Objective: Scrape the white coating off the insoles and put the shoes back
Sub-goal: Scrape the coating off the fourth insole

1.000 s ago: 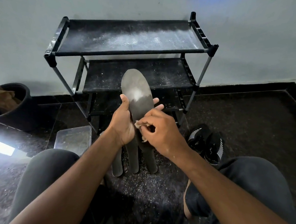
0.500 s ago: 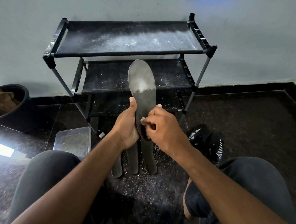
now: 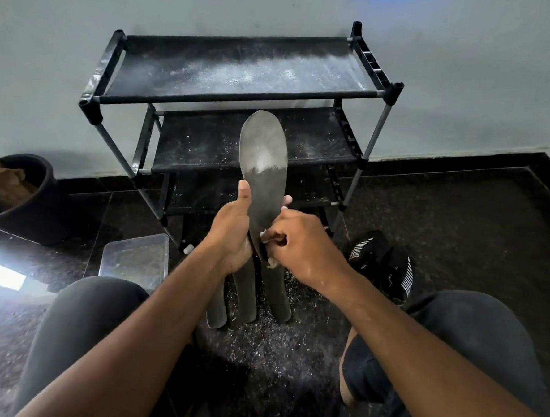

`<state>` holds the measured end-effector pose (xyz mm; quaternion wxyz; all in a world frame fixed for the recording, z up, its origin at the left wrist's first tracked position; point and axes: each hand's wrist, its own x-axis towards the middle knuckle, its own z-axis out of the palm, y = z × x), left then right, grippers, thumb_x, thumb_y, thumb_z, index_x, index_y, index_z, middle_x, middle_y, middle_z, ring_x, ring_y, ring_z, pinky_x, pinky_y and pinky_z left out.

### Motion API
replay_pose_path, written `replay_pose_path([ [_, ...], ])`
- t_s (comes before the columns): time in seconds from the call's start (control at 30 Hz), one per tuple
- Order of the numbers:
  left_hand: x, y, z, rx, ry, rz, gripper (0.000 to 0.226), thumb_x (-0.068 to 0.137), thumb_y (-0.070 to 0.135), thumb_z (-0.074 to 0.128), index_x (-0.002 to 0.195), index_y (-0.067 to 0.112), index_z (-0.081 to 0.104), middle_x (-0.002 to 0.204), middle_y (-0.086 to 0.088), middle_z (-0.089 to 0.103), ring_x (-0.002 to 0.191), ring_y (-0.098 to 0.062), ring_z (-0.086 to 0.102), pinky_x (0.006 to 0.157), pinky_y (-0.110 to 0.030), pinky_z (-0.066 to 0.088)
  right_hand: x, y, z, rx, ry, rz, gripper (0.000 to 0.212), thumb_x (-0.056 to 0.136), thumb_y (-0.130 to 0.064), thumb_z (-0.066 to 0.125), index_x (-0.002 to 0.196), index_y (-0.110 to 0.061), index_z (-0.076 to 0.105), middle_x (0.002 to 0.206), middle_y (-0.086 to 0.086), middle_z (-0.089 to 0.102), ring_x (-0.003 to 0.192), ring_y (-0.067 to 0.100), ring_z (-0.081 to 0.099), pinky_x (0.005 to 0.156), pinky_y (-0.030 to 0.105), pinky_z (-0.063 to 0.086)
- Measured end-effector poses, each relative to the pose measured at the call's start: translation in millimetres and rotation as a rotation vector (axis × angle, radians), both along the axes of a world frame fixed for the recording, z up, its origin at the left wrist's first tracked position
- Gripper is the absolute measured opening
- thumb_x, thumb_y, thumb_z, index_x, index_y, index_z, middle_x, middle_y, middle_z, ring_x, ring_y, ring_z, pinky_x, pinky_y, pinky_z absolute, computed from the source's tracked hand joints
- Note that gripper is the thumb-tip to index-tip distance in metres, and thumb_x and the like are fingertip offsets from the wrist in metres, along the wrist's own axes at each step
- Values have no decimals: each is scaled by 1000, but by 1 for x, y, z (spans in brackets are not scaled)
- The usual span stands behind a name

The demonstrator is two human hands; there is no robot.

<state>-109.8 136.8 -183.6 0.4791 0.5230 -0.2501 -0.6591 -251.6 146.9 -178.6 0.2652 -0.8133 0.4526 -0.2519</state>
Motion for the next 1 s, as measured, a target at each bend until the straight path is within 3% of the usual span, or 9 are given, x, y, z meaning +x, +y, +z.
replay_pose_path([
  [0.07,2,1,3,13,64,8,73,108,56,25,116,0,70,121,-20,74,106,-28,74,82,-39,64,-4,-4,7,-33,-80,-82,9,86,-2,73,94,-2,78,97,8,66,87,20,69,77,8,51],
  [0.13,-1,3,5,-12,98,3,70,108,55,29,122,-2,67,123,-21,72,105,-31,72,87,-43,63,-6,-6,11,-82,-160,-173,9,89,-4,71,94,0,77,94,8,64,76,13,67,67,-1,44],
  [0.2,-6,5,5,-21,134,-8,68,105,56,36,130,-1,64,127,-20,67,109,-34,64,92,-42,57,-4,-5,10,-131,-182,-208,9,90,-4,70,96,0,75,91,4,61,67,3,61,63,-1,43],
  [0.4,-10,5,6,-22,146,18,62,110,49,31,128,2,65,126,-16,70,98,-25,70,76,-35,56,0,-4,0,-170,-159,-236,11,91,-2,68,100,1,73,94,0,58,77,-7,58,72,-3,42],
  [0.53,2,2,10,-29,219,36,70,110,52,22,127,-3,62,130,-16,71,113,-24,72,90,-38,62,1,0,3,-32,-213,-198,9,84,5,72,92,2,75,94,4,64,76,-11,61,65,-1,44],
  [0.7,8,-1,10,-1,228,60,72,110,53,25,136,-6,57,133,-14,70,110,-22,72,104,-39,55,-3,2,9,195,-239,-124,8,80,-5,77,86,-10,80,82,-4,73,66,-2,66,59,7,47],
  [0.77,6,0,10,-7,212,33,70,109,53,26,138,-4,56,133,-14,69,116,-24,70,105,-45,54,-7,-2,12,114,-355,-203,11,80,-2,77,88,-9,79,86,-3,72,73,-1,67,65,8,50],
  [0.87,-1,4,11,-27,215,20,65,109,50,31,138,-1,57,134,-20,67,124,-29,66,112,-47,47,-5,-7,10,-149,-300,-275,15,81,3,76,95,-4,77,96,4,67,90,2,63,79,3,46],
  [1.0,-3,3,10,-36,226,4,68,110,52,22,133,-1,59,126,-16,72,114,-27,63,99,-42,44,0,-3,4,-119,-262,-256,9,84,5,72,92,1,75,92,2,62,86,-10,59,72,-2,43],
])
